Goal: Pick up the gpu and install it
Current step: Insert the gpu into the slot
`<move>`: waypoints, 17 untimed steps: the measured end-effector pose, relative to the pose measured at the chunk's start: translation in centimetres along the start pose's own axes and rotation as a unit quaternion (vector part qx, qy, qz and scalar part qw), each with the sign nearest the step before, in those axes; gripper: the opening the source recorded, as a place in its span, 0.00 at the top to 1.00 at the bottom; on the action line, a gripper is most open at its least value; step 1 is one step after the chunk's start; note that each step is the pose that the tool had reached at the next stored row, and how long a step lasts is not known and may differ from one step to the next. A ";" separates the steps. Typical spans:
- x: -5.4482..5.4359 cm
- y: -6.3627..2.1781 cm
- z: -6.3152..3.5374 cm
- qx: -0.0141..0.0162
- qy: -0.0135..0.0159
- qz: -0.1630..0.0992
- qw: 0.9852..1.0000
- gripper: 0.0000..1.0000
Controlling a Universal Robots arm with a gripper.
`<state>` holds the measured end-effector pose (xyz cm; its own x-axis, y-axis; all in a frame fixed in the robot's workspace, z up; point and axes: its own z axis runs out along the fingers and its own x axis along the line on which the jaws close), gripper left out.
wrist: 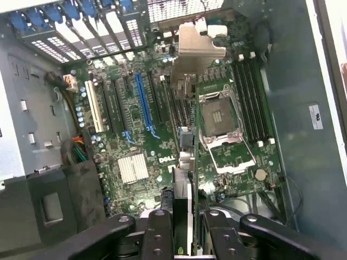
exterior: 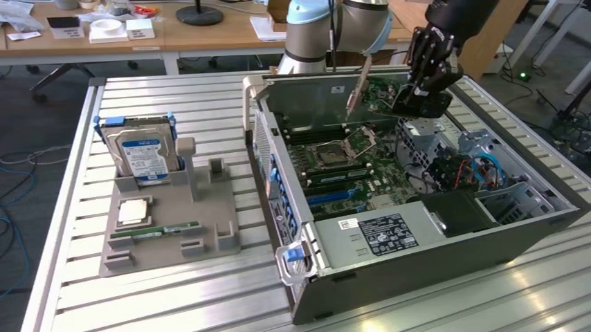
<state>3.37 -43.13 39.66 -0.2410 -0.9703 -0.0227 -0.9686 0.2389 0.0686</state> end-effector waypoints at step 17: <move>0.0 0.00 0.04 -0.001 0.002 -0.028 1.000 0.73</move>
<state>3.37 -43.10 39.62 -0.1854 -0.9824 -0.0229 -0.9806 0.1835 0.0686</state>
